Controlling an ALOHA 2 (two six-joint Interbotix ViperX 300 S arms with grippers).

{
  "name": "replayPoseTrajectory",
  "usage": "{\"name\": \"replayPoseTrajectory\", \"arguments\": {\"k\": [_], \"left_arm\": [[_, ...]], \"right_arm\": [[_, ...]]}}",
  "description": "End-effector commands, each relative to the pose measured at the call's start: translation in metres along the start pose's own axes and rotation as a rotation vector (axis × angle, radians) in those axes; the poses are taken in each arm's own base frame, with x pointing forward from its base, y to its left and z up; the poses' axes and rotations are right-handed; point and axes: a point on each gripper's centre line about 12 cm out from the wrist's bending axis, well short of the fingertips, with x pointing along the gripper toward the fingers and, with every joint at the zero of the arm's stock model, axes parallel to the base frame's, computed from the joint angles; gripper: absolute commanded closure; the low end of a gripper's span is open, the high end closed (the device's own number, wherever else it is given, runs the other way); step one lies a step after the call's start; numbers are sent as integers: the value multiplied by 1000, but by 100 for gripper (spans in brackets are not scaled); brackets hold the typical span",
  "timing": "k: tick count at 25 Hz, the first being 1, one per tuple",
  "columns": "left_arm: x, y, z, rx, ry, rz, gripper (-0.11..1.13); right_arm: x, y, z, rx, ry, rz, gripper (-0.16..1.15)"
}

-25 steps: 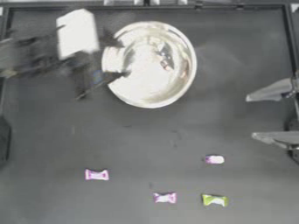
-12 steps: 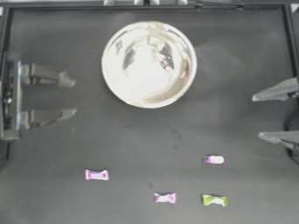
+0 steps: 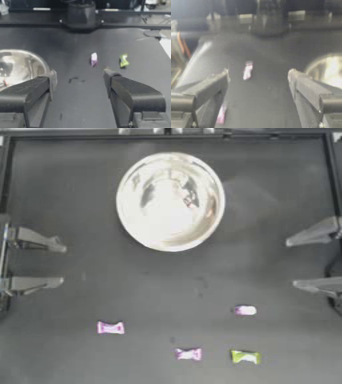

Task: Put candies in bowl

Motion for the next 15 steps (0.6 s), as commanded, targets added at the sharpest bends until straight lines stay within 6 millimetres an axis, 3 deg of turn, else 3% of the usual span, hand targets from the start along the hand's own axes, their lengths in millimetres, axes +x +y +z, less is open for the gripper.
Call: {"name": "replayPoseTrajectory", "arguments": {"k": [1, 7, 15], "left_arm": [[1, 0, 2, 0, -3, 2, 11], [0, 0, -1, -3, 0, 2, 11], [-1, 1, -4, -20, 11, 6, 11]], "right_arm": [[9, -2, 10, 41, 217, -23, -1], [32, 1, 0, 70, 544, -26, -1], [61, 9, -25, 19, 755, -47, -1]]}}
